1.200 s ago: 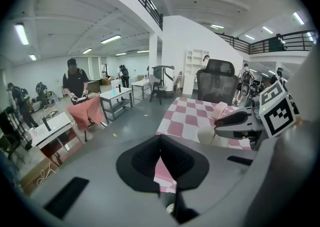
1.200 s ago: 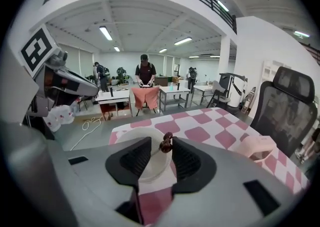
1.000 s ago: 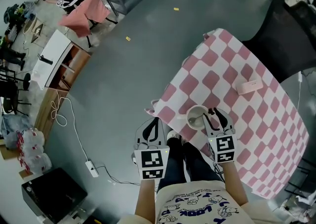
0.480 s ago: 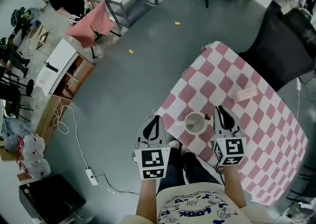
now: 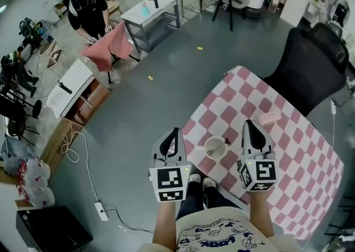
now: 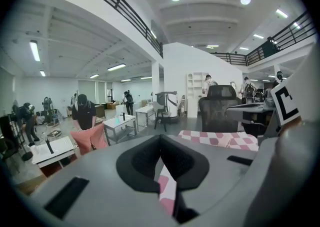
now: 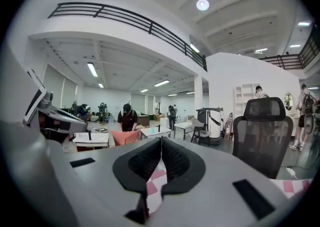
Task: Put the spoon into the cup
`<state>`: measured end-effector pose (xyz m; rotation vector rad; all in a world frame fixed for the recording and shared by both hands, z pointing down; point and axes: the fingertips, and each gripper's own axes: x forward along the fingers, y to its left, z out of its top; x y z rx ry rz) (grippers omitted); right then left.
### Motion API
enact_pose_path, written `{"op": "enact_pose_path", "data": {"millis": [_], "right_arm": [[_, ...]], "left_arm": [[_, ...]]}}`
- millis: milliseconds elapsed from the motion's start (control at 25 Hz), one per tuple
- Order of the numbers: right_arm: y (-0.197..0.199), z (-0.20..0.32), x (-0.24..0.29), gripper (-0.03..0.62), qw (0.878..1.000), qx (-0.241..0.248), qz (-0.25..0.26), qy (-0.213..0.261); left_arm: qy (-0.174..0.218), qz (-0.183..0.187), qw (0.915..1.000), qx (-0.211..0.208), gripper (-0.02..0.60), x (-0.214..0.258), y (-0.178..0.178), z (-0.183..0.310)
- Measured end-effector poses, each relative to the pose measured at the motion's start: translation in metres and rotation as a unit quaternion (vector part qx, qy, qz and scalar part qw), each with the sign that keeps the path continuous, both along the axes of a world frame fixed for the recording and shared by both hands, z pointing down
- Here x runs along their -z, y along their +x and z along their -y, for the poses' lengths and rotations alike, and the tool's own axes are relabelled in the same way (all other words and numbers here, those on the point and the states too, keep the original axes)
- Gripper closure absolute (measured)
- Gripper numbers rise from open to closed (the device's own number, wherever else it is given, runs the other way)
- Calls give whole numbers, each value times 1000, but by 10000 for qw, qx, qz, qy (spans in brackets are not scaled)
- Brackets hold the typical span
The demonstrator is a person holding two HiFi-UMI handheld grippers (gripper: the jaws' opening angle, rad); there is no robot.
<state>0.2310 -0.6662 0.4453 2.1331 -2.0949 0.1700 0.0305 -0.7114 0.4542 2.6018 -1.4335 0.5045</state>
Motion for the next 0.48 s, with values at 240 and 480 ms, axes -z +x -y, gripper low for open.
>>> {"op": "enact_pose_path", "data": {"millis": [240,480], "right_arm": [[-1,-11,31,580,9995,-47,-14,327],[-1,-22,52,580,9984,-75,45,567]], "left_arm": [[312,-140,9994,-9,568,33,3,-8],[533,-234,9983,-20,568,55,4,-18]]}}
